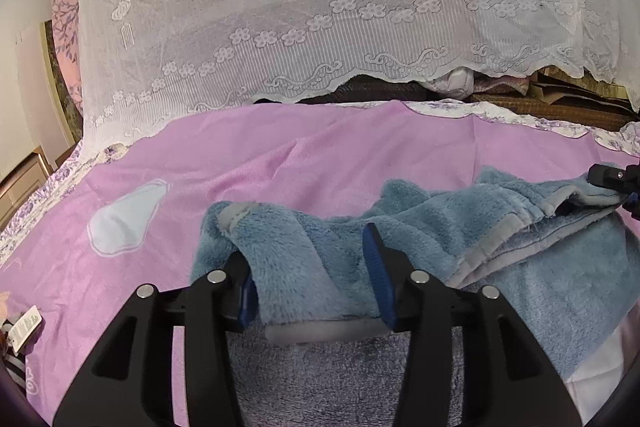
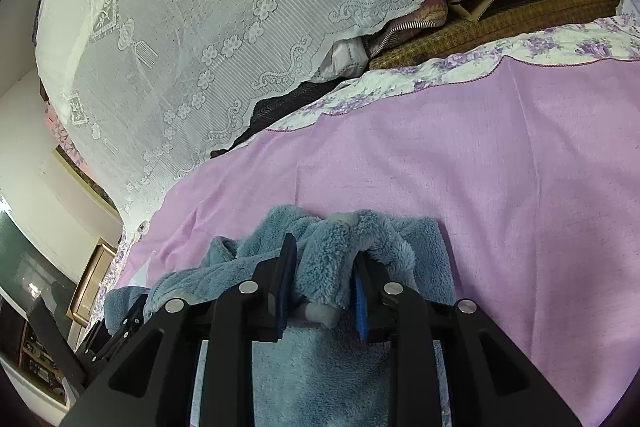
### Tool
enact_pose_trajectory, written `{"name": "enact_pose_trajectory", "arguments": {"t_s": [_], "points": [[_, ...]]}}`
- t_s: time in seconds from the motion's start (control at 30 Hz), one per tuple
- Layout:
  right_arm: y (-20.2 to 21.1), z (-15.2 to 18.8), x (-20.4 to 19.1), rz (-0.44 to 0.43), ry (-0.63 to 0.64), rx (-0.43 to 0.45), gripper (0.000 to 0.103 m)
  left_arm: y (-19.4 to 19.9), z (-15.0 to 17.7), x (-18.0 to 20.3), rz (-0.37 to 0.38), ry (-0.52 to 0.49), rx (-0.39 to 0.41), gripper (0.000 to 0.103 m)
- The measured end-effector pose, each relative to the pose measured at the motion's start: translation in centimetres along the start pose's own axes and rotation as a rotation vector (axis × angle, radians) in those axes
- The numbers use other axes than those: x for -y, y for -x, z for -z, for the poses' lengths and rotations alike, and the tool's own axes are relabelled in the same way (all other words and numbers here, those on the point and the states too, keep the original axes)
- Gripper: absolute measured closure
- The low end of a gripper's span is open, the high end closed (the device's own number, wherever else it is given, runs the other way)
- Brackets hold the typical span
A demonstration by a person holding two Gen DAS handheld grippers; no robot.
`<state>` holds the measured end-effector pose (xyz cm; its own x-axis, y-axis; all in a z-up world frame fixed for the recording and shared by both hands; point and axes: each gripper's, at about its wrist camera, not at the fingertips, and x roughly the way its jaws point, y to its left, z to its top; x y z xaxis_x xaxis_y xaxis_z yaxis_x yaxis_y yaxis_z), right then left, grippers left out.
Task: Fold small clothes
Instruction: 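Open both tools and release the folded edge onto the jacket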
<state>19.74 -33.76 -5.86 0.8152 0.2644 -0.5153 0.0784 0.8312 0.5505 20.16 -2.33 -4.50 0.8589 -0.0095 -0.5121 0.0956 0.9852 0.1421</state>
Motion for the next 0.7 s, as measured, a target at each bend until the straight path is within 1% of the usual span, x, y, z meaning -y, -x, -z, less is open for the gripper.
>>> {"name": "enact_pose_trajectory", "arguments": {"t_s": [0.13,0.23,0.3,0.37,0.4,0.47,0.53,0.6,0.7], "points": [[0.3,0.0,-0.1,-0.006,-0.002,0.007,0.070,0.3,0.0,0.1,-0.003,-0.002,0.009,0.054],[0.6,-0.1,-0.2,-0.014,-0.001,0.015,0.069,0.5,-0.1,0.2,-0.004,-0.006,0.017,0.051],[0.9,-0.2,-0.3,-0.022,-0.003,0.022,0.066,0.6,-0.1,0.3,-0.007,-0.012,0.023,0.047],[1.2,-0.3,-0.3,-0.029,-0.006,0.030,0.059,0.7,-0.2,0.3,-0.011,-0.017,0.031,0.044],[1.4,-0.4,-0.4,-0.032,-0.007,0.037,0.058,0.8,-0.2,0.3,-0.011,-0.018,0.033,0.042],[2.0,-0.5,-0.5,-0.020,-0.003,0.062,0.045,1.0,-0.2,0.3,-0.012,-0.018,0.039,0.037],[2.6,-0.7,-0.6,-0.004,0.011,0.087,0.044,1.2,-0.3,0.3,-0.010,-0.017,0.048,0.033],[3.0,-1.0,-0.8,0.002,0.019,0.101,0.044,1.4,-0.4,0.3,-0.026,-0.020,0.059,0.026],[3.5,-1.1,-1.1,0.005,0.032,0.118,0.044,1.7,-0.4,0.3,-0.029,-0.022,0.068,0.024]]}}
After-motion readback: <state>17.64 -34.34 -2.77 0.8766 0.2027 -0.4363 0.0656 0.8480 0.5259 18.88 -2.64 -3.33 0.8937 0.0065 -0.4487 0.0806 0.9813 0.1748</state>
